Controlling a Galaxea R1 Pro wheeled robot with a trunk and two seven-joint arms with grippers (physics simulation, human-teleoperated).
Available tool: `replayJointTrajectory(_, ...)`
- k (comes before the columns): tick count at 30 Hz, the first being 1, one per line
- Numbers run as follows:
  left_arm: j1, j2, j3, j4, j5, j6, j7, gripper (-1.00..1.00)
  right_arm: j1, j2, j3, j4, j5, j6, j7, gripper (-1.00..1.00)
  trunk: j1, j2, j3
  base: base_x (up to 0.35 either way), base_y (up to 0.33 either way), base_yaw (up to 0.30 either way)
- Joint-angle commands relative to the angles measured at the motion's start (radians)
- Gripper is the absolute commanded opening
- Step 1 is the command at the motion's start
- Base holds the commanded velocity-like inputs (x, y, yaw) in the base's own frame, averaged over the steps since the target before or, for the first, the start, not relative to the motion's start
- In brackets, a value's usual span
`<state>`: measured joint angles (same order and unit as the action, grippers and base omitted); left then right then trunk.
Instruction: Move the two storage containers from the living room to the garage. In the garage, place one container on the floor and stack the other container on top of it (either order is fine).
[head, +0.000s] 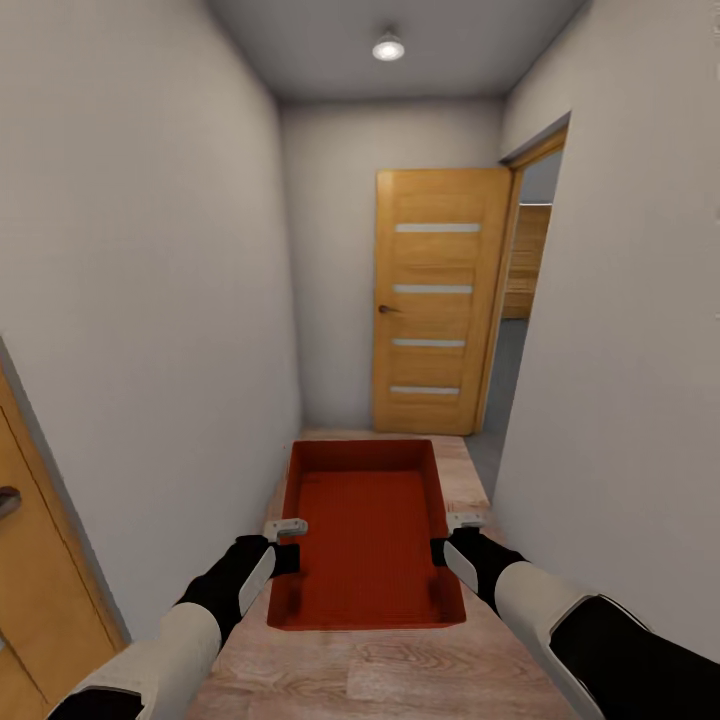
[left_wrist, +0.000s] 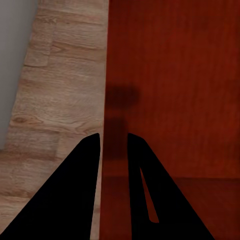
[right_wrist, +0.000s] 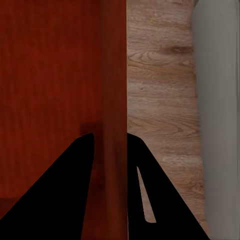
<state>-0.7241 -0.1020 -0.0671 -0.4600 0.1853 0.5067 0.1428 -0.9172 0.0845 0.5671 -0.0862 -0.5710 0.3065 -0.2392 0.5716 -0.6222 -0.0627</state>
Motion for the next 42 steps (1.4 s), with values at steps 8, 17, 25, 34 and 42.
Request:
replayJointTrajectory(8,0.000,0.002,-0.014,0.008,-0.012,0.009,0.015,-1.00,-0.002,0.000,0.020,-0.004,0.023,0.006,-0.009,-1.00,0.001,-0.002,-0.002,0.322,0.000,-0.214)
replayJointTrajectory(17,0.000,0.002,-0.014,0.008,-0.012,0.009,0.015,-1.00,-0.002,0.000,0.020,-0.004,0.023,0.006,-0.009,-1.00,0.001,-0.002,-0.002,0.322,0.000,-0.020)
replayJointTrajectory(25,0.000,0.002,-0.014,0.008,-0.012,0.009,0.015,-1.00,-0.002,0.000,0.020,-0.004,0.023,0.006,-0.009,-1.00,0.001,-0.002,-0.002,0.322,0.000,0.000)
replayJointTrajectory(34,0.000,0.002,-0.014,0.008,-0.012,0.009,0.015,-1.00,-0.002,0.000,0.020,-0.004,0.023,0.006,-0.008,-1.00,0.001,-0.002,-0.002,0.322,0.000,0.000)
replayJointTrajectory(42,0.000,0.002,-0.015,0.008,-0.012,0.009,0.015,-1.00,-0.002,0.000,0.020,-0.004,0.023,0.006,-0.009,-1.00,0.001,-0.002,-0.002,0.322,0.000,0.000)
